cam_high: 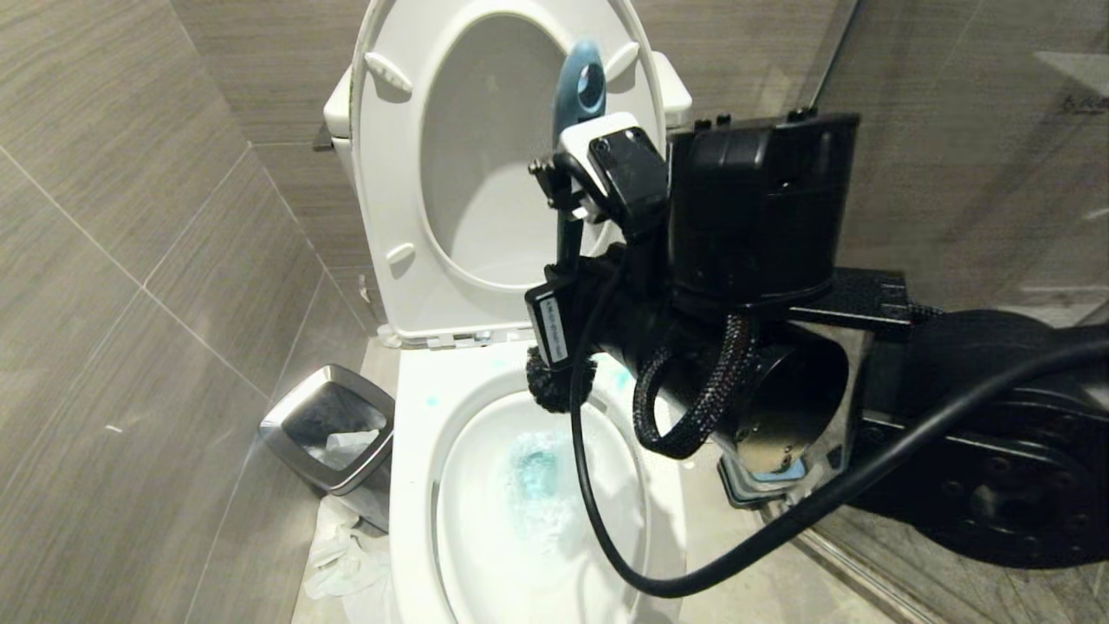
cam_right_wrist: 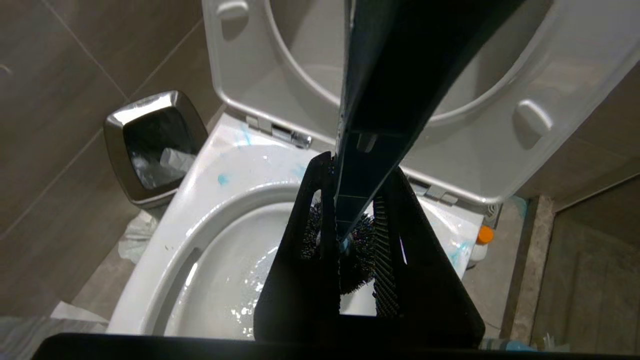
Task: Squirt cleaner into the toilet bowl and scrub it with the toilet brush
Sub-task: Scrub the toilet bowl
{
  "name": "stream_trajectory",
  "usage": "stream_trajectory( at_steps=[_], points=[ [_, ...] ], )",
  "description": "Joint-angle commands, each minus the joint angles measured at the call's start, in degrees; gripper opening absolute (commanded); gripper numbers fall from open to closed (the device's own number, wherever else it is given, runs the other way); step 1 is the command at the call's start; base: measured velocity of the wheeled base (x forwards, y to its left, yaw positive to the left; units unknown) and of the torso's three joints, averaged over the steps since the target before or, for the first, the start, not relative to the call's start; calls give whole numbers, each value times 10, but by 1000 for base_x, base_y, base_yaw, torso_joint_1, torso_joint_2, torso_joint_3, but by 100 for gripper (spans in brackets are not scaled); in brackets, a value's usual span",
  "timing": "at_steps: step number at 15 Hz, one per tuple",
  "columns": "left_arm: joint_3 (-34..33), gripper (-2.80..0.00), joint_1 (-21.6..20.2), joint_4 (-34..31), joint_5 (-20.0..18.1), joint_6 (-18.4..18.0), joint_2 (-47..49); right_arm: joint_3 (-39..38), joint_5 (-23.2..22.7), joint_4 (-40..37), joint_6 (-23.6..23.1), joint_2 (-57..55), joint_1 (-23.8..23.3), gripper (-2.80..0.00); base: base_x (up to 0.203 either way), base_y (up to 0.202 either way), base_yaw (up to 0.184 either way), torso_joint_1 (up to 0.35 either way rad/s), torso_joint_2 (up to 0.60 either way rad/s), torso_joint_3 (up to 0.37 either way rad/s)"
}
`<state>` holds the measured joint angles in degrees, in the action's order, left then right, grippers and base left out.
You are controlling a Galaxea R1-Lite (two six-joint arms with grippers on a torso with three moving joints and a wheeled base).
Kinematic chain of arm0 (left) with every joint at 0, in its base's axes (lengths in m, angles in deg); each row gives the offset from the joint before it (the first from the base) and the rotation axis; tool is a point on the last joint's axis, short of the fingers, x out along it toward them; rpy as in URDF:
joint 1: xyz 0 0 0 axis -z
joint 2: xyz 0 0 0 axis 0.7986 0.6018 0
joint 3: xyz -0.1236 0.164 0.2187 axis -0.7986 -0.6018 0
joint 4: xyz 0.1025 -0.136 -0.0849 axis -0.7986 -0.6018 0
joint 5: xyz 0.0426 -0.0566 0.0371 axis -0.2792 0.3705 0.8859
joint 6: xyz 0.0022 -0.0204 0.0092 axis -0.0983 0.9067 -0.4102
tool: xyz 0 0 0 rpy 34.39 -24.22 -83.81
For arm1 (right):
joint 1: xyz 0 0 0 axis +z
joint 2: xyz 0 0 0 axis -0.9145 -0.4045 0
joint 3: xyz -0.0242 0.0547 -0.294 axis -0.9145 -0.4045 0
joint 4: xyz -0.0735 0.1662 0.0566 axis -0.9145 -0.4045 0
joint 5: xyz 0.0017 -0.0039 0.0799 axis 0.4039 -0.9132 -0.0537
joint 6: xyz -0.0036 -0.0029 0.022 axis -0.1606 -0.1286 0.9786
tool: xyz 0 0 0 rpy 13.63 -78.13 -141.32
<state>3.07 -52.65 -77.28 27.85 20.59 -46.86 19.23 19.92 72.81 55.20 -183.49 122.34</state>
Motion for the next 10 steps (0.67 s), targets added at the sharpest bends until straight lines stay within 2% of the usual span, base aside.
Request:
stream_trajectory(
  at_steps=[1,10],
  points=[
    [0,-280,0,0,0,0,0,18,1,0,0,8,1,-280,0,0,0,0,0,0],
    [0,-280,0,0,0,0,0,16,1,-11,7,15,1,-280,0,0,0,0,0,0]
  ],
)
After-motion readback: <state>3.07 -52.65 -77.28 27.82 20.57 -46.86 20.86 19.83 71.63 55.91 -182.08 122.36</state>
